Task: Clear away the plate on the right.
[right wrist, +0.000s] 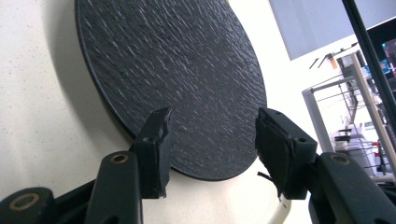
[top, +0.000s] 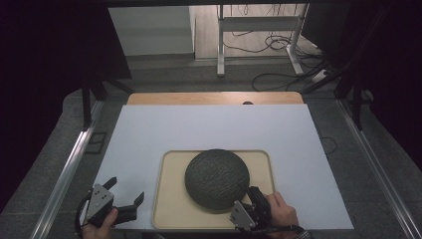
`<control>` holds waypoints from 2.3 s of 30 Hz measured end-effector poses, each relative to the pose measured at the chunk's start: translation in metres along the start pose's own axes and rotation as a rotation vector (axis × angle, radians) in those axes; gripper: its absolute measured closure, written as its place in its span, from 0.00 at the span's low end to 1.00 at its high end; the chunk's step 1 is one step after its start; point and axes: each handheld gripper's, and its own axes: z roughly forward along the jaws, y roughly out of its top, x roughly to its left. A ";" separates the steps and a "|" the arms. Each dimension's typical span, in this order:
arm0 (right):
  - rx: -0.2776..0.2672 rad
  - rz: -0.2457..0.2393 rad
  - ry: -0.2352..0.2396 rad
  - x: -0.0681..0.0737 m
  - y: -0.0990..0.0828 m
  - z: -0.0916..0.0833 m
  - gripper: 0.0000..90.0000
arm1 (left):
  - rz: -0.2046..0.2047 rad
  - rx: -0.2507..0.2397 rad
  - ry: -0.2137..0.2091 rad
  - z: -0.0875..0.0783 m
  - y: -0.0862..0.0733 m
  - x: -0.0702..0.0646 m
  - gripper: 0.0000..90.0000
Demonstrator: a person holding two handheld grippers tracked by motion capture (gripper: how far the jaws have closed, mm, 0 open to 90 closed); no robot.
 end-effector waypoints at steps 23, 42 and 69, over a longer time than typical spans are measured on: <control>-0.013 0.144 0.029 -0.020 -0.015 -0.002 0.44 | 0.004 0.003 0.001 0.000 0.000 0.000 0.00; -0.019 0.232 0.028 -0.032 -0.027 -0.002 0.38 | 0.004 0.006 0.003 -0.001 -0.001 0.000 0.00; -0.051 0.419 0.053 -0.050 -0.048 -0.011 0.25 | 0.003 0.012 0.004 -0.002 -0.002 0.000 0.00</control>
